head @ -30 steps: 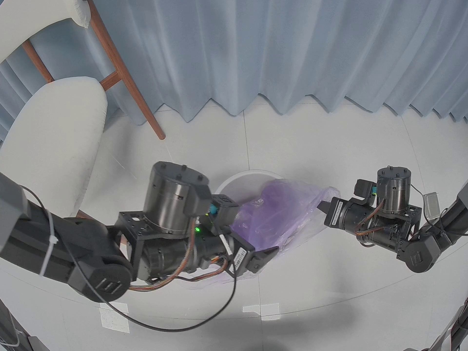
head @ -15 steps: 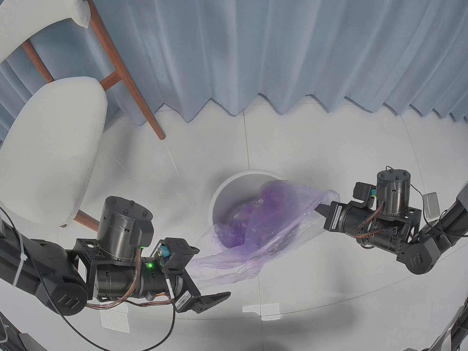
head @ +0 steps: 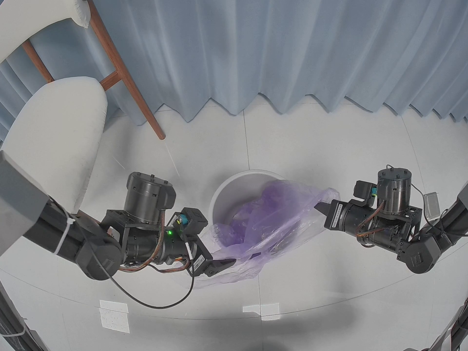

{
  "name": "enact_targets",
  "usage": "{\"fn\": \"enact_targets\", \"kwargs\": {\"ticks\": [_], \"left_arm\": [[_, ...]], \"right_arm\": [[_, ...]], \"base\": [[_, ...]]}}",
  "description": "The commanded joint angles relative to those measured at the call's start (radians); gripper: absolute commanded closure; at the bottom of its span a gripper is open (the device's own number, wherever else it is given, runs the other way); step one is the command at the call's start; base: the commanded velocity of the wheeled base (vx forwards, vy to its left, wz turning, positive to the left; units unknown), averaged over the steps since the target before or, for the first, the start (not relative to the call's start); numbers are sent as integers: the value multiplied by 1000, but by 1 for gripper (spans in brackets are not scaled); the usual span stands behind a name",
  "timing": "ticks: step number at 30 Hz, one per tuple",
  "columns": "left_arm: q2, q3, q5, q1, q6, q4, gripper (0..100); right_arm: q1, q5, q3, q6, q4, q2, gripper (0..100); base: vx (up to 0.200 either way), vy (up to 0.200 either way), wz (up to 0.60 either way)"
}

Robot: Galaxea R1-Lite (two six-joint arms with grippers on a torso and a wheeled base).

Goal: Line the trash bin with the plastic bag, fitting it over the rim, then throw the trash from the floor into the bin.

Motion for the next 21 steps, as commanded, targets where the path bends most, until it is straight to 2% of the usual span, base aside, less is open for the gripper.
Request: {"fn": "enact_targets", "kwargs": {"ticks": [1,6,9,11,13,15,18,20,21], "left_arm": [[88,-29,-15,-1,1,-1,100],[100,-80,-21,26,-19,-3,100],[96,-126,-37,50,-49,-1,100],[89,-173,-67,53,-123,8,100],[83,-199,-75,52,-192,15,100],[82,-236,-75,49,-255,31,100],[99,-357,-66,49,-410,86,100],[106,-380,-64,47,-439,97,100],[125,-434,-64,47,-517,127,100]], "right_arm": [[0,0,-9,0,0,-3,100],[-15,19,-22,0,-2,-8,100],[-46,98,-22,-15,0,-32,100],[-89,191,-27,-61,9,-34,100],[-118,221,-38,-101,9,-17,100],[-141,238,-61,-133,9,12,100],[-160,261,-122,-166,11,62,100],[-178,266,-187,-169,14,95,100],[-187,266,-256,-169,37,121,100]], "base": [[0,0,0],[0,0,0],[0,0,0],[0,0,0],[0,0,0],[0,0,0],[0,0,0],[0,0,0],[0,0,0]]}}
